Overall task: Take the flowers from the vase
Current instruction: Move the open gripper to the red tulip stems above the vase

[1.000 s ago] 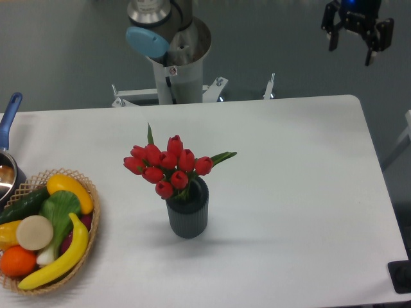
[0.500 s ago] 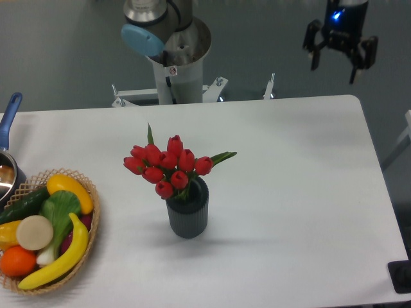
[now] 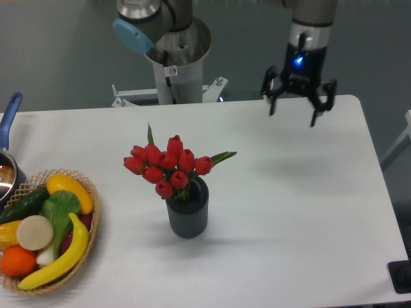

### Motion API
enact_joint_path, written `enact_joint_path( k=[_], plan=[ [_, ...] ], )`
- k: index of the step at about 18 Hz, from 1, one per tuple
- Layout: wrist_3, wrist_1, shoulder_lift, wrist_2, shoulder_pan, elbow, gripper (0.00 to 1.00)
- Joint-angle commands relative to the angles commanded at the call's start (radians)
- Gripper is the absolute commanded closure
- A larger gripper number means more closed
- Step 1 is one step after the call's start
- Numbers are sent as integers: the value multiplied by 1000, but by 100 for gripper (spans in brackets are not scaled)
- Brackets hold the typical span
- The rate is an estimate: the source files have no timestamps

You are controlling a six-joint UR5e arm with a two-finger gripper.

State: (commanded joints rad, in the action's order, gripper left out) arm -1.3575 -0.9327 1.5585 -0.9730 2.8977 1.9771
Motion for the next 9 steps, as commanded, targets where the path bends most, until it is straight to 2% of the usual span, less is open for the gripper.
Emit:
enact_joint_path(
  k=[3,5,7,9],
  plan=[
    [-15,32,17,106,-2,22,0],
    [-60,35,18,173,-30,35,0],
    [-74,44,52,236,-64,32,0],
    [-74,95,92,283,-106,29,0]
  ],
)
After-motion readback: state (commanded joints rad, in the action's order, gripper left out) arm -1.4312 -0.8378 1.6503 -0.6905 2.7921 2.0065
